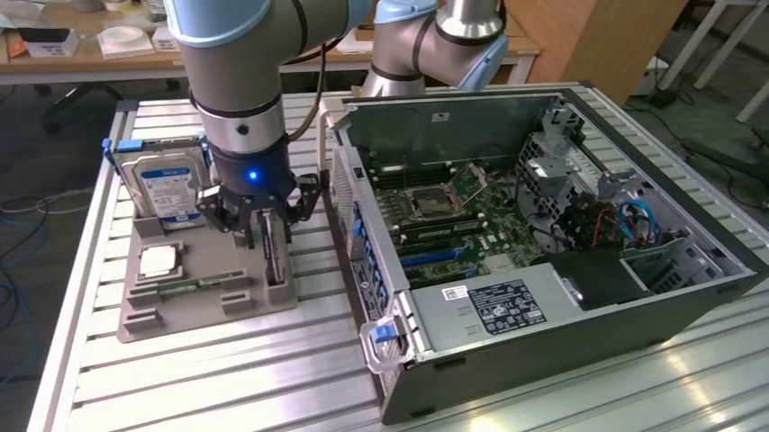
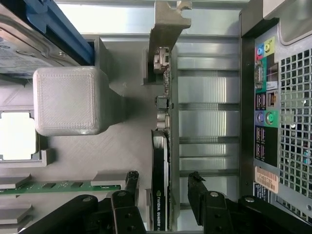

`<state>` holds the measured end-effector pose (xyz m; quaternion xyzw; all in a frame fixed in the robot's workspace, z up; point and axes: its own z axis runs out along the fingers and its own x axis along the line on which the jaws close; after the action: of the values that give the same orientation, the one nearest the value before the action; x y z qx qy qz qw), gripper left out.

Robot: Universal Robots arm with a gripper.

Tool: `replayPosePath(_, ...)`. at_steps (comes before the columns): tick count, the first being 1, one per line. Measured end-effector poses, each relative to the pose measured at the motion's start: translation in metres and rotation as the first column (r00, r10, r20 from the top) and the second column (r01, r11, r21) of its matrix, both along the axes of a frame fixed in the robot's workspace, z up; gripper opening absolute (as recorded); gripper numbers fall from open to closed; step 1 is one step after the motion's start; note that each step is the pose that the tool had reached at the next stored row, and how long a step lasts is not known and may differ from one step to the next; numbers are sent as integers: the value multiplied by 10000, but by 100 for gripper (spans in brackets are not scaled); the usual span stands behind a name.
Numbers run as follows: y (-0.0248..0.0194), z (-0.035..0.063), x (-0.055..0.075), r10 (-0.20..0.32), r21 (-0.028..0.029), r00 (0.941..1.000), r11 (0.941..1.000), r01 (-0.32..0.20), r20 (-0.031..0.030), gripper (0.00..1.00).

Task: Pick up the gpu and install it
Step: 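Pick up the gpu and move the gpu toward the slot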

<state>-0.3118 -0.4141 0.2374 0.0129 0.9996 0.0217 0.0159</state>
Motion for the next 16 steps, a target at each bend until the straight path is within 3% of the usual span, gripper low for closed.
replayPosePath(12,0,-1,0,0,-1,10000,10000,0,-1,53)
replayPosePath(13,0,-2,0,1,-1,10000,10000,-1,0,51)
replayPosePath(15,0,-2,0,0,0,10000,10000,0,0,39)
replayPosePath(16,0,-2,0,1,-1,10000,10000,-1,1,39)
